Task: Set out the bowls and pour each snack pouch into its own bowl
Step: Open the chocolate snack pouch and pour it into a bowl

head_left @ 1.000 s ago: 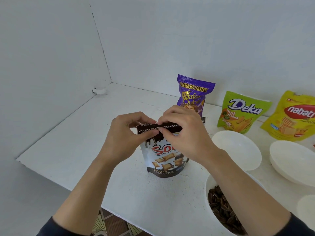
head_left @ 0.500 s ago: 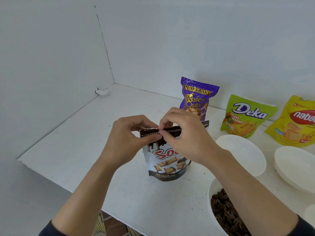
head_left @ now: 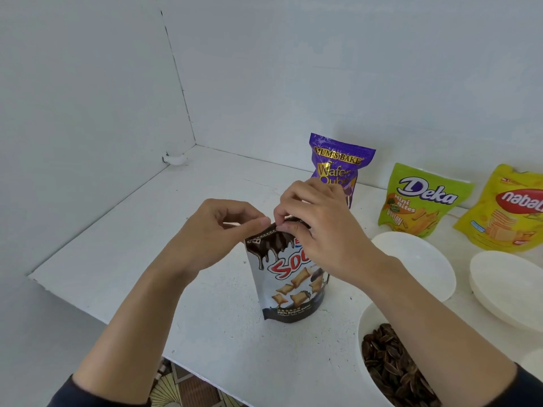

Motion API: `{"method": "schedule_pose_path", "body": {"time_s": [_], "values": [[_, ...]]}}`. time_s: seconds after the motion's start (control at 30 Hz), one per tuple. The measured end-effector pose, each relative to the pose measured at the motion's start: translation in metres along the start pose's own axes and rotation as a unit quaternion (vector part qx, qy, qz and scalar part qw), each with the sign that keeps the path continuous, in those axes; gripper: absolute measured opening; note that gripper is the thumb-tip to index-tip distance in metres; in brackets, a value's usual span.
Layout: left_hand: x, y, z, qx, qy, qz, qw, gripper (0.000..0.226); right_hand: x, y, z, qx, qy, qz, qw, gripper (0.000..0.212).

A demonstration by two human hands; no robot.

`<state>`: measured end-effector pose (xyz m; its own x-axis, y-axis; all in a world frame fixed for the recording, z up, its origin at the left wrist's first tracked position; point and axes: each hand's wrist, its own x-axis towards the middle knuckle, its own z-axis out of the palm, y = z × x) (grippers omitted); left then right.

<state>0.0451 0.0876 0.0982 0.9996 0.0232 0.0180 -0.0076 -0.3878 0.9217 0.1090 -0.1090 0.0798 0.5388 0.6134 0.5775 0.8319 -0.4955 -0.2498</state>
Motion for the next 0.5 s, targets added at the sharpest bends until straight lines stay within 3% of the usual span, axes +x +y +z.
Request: {"method": "schedule_pose_path", "body": {"time_s": [0.2,0.5], "values": [[0.002,0.012,-0.005,-0.059,-0.128,-0.075,0.987,0.012,-0.009,0.005,-0.003,0.067,0.005,-0.033,0.997,0.014],[0.004,0.014,0.008,-0.096,-0.143,-0.092,0.981,0.011,-0.022,0.012,-0.008,0.168,0.005,0.009,0.986,0.003]]}}
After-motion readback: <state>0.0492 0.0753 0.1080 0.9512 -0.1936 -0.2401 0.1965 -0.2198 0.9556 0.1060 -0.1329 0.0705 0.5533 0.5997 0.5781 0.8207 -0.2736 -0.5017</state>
